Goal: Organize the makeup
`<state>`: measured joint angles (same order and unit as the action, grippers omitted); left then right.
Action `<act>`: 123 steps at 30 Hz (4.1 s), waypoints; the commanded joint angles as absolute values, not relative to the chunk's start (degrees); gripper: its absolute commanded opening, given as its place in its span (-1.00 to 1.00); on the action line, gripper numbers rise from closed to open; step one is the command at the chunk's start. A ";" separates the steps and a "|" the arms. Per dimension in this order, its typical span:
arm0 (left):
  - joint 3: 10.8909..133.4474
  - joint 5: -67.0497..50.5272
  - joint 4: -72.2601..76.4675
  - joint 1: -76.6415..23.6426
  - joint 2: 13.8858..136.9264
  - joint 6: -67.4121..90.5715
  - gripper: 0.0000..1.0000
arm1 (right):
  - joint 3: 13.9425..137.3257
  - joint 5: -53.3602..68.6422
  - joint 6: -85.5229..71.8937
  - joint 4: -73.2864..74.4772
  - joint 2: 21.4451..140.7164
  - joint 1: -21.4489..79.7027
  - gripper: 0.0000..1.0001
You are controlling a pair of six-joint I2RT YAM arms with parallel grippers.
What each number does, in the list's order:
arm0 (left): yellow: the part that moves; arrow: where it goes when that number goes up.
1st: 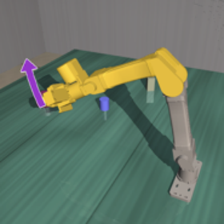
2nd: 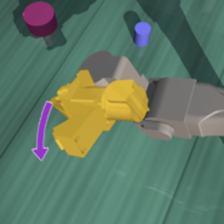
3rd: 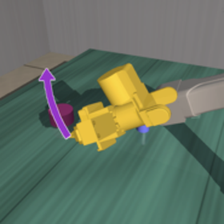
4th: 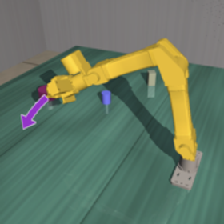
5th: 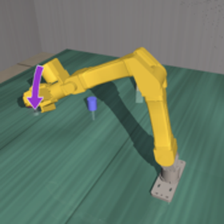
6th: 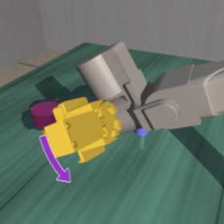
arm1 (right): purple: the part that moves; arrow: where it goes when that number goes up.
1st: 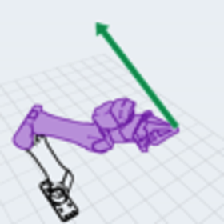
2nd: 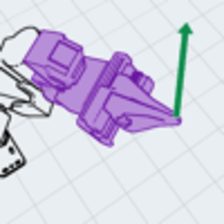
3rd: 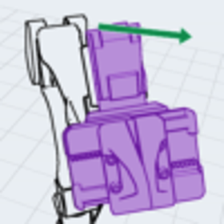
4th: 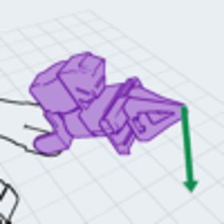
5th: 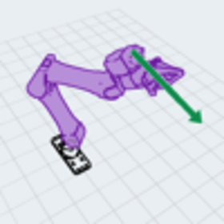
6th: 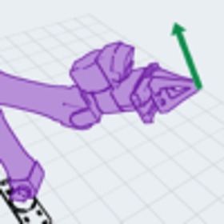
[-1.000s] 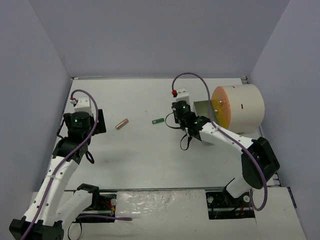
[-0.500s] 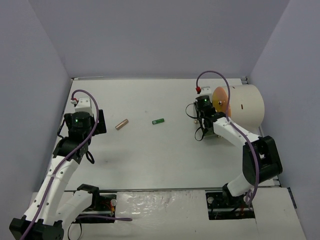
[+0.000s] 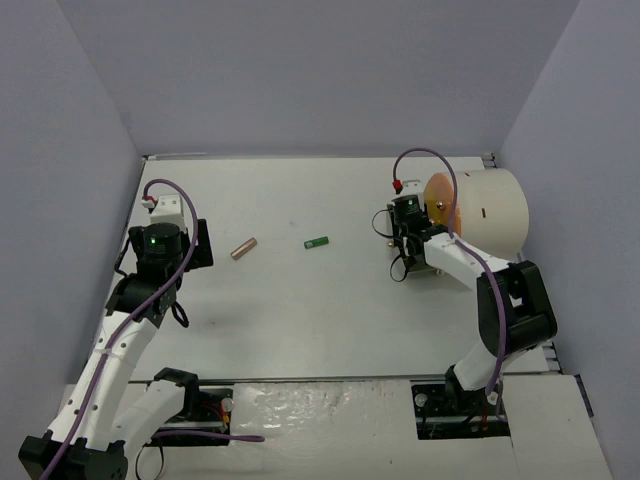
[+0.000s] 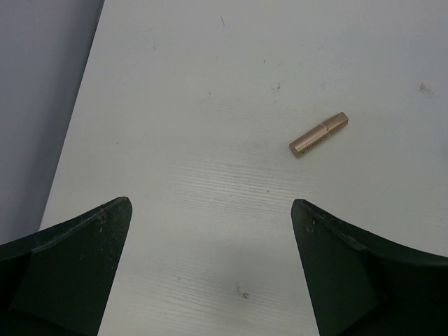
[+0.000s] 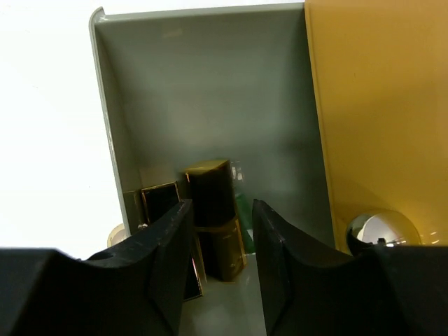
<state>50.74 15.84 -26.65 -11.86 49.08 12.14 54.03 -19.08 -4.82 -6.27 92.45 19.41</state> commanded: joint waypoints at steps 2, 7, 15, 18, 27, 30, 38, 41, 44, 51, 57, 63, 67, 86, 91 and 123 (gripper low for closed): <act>51.42 15.56 -23.38 -11.34 49.57 12.13 0.94 | 56.25 -17.41 -5.10 -7.12 88.07 19.42 -0.16; 51.50 15.56 -23.38 -11.34 49.66 12.13 0.94 | 58.08 -16.71 -5.10 -5.20 85.90 19.77 -0.12; 51.59 15.38 -23.23 -11.25 50.01 12.22 0.94 | 64.14 -7.39 -2.97 -3.02 81.94 24.83 -0.01; 51.59 15.34 -23.38 -11.25 50.01 12.13 0.94 | 66.75 -1.89 -1.20 -2.86 83.49 26.31 0.08; 51.42 15.36 -23.47 -11.25 49.83 12.13 0.94 | 77.87 22.35 11.54 0.31 98.48 29.05 0.31; 51.42 15.36 -23.45 -11.25 49.94 12.06 0.94 | 81.78 25.74 14.96 3.95 104.45 29.91 0.39; 51.50 15.29 -23.33 -11.25 50.45 12.09 0.94 | 89.45 26.83 19.88 6.33 115.65 32.44 0.38; 51.42 15.29 -23.35 -11.25 50.48 12.10 0.94 | 91.78 26.14 20.57 6.59 118.75 32.61 0.36; 51.50 15.28 -23.38 -11.25 50.54 11.95 0.94 | 93.92 25.88 21.07 6.76 121.57 32.62 0.35; 51.50 15.21 -23.38 -11.25 50.54 12.00 0.94 | 94.55 23.82 21.62 7.43 124.62 32.70 0.29; 51.50 15.12 -23.36 -11.25 50.54 11.95 0.94 | 91.46 21.87 21.05 7.32 123.57 33.60 0.03; 51.50 15.12 -23.34 -11.25 50.50 12.04 0.94 | 88.03 15.71 19.87 6.60 121.14 36.64 -0.52; 51.34 15.12 -23.36 -11.25 50.45 12.11 0.94 | 84.68 13.32 17.66 4.21 118.09 37.16 -0.85; 51.33 14.43 -23.45 -11.25 50.95 12.48 0.94 | 60.23 -17.11 0.13 2.24 84.35 24.58 -0.99; 51.41 14.50 -23.55 -11.25 51.15 12.57 0.94 | 61.51 -15.90 -3.52 5.09 87.39 21.25 -0.88; 61.80 -6.52 -21.39 -12.07 77.94 7.22 0.94 | 58.96 4.34 -6.30 4.34 68.25 18.90 0.49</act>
